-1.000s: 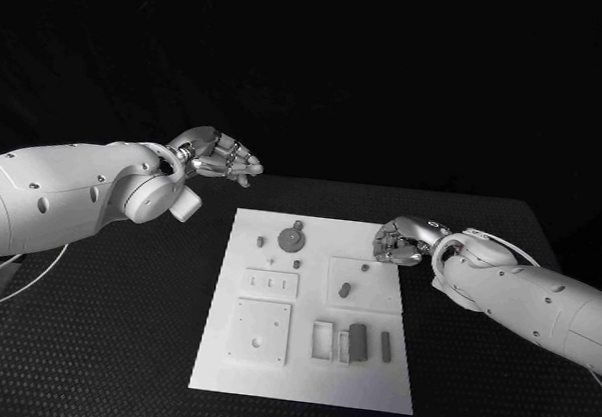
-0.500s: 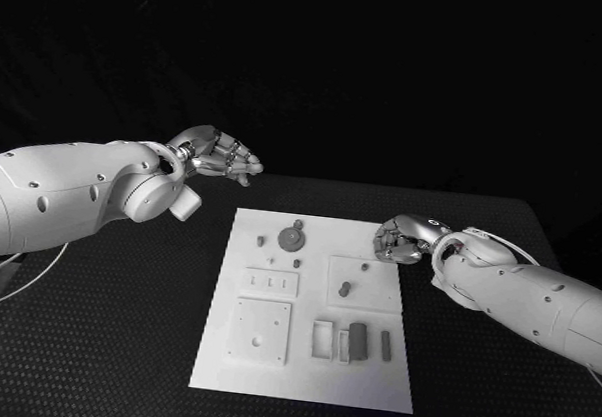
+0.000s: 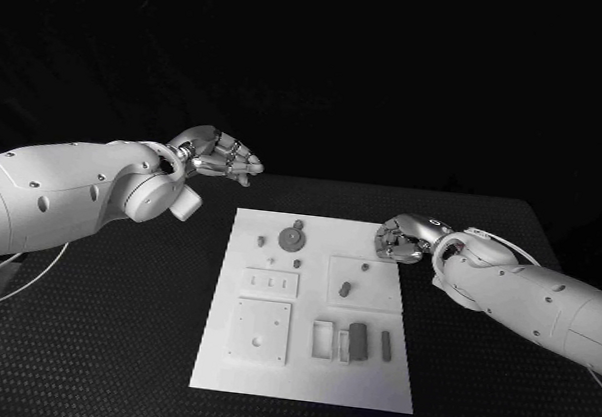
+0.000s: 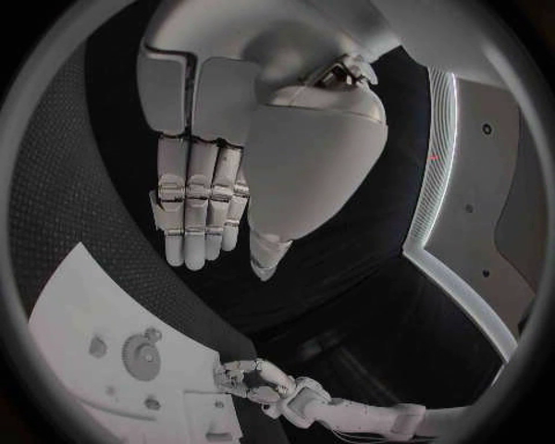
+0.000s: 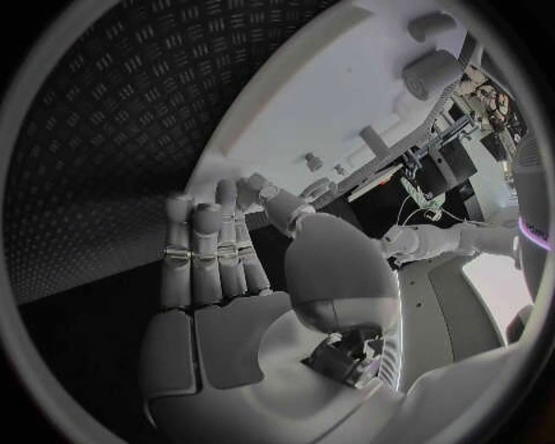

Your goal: Assemble the parts on the task board

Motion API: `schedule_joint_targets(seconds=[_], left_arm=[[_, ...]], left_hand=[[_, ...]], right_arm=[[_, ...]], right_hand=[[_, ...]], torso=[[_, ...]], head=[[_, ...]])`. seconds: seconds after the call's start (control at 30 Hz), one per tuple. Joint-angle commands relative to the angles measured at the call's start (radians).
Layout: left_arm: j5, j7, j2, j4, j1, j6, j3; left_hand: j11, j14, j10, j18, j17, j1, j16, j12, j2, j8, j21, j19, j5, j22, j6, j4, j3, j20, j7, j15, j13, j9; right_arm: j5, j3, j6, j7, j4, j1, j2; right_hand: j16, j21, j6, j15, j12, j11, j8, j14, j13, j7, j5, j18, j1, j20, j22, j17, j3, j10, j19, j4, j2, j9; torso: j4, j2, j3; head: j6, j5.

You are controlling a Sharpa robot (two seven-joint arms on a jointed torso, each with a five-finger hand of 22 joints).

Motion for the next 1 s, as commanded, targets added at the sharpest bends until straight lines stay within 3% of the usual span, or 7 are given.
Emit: schedule_joint_targets(seconds=[0.03,0.3,0.4,0.47,0.7,1.0], left_arm=[[-0.009,0.004,0.0,0.003,0.001,0.018,0.001],[-0.091,-0.021,0.0,0.01,0.001,0.026,0.001],[-0.129,-0.102,0.003,0.011,0.001,0.004,0.001],[-0.144,-0.124,0.005,0.011,0.001,-0.002,0.001],[-0.207,-0.186,0.007,0.017,0.001,-0.018,0.001],[-0.234,-0.242,0.024,0.039,0.0,-0.015,0.0]], left_hand=[[-0.005,0.003,0.004,-0.015,0.002,-0.004,-0.005,0.003,0.001,-0.001,-0.004,-0.006,-0.007,-0.001,0.001,0.001,-0.003,0.0,-0.001,0.002,0.003,0.002],[-0.038,0.054,0.076,-0.008,0.024,-0.015,0.025,0.033,0.012,0.021,0.018,0.044,-0.007,0.012,0.057,0.001,-0.002,-0.02,-0.024,-0.022,0.03,0.016],[-0.048,0.066,0.095,-0.009,0.038,-0.042,0.041,0.037,0.014,0.022,0.025,0.061,-0.007,0.019,0.072,0.002,-0.01,-0.03,-0.031,-0.032,0.043,0.018],[-0.044,0.056,0.089,-0.013,0.041,-0.11,0.04,0.03,0.027,0.013,0.021,0.056,-0.008,0.02,0.065,0.003,-0.016,-0.031,-0.027,-0.029,0.047,0.015],[-0.049,0.058,0.097,-0.012,0.054,-0.161,0.051,0.028,0.015,-0.012,0.022,0.061,-0.008,0.029,0.045,0.003,-0.004,-0.037,-0.016,-0.035,0.064,0.002],[-0.059,0.072,0.116,-0.009,0.065,-0.158,0.065,0.033,0.011,-0.01,0.029,0.075,-0.007,0.041,0.069,0.001,0.018,-0.045,-0.025,-0.044,0.084,-0.005]], right_arm=[[-0.001,0.0,-0.014,0.003,0.004,0.0,-0.002],[0.002,0.001,-0.037,-0.012,0.033,0.0,-0.016],[0.007,0.002,-0.043,-0.018,0.053,0.009,-0.022],[0.008,0.003,-0.043,-0.022,0.064,0.02,-0.025],[0.02,0.008,-0.04,-0.03,0.104,0.052,-0.033],[0.038,0.019,-0.021,-0.043,0.157,0.081,-0.035]], right_hand=[[0.005,-0.002,0.024,-0.004,0.004,-0.003,0.004,-0.001,-0.001,0.016,0.003,0.036,-0.004,-0.004,0.016,-0.001,0.004,0.007,0.001,-0.001,0.009,0.001],[0.007,-0.001,0.03,-0.006,0.008,-0.005,0.006,0.001,-0.002,0.014,0.002,0.036,-0.007,-0.004,0.017,-0.002,0.001,0.012,0.003,0.0,0.006,0.003],[0.008,0.0,0.032,-0.007,0.01,-0.006,0.006,0.002,-0.003,0.013,0.002,0.036,-0.016,-0.004,0.017,-0.003,-0.004,0.014,0.005,0.003,-0.003,0.005],[0.009,0.0,0.033,-0.007,0.011,-0.006,0.005,0.003,-0.004,0.012,0.003,0.036,-0.02,-0.004,0.016,-0.003,-0.005,0.014,0.006,0.005,-0.009,0.005],[0.01,0.0,0.036,-0.008,0.012,-0.007,0.005,0.005,-0.006,0.011,0.003,0.036,-0.028,-0.005,0.016,-0.005,-0.006,0.017,0.009,0.009,-0.016,0.007],[0.01,-0.001,0.038,-0.009,0.014,-0.008,0.005,0.005,-0.008,0.011,0.003,0.036,-0.036,-0.005,0.015,-0.006,-0.006,0.019,0.011,0.014,-0.022,0.008]], torso=[[0.0001,0.0,-0.0003],[-0.0002,-0.001,-0.0003],[-0.0012,-0.001,-0.001],[-0.0013,-0.001,-0.0018],[-0.0002,-0.002,-0.0015],[-0.0013,-0.003,-0.0028]], head=[[0.0,-0.001],[0.0,0.002],[0.002,0.003],[0.006,0.001],[0.02,-0.002],[0.031,-0.003]])
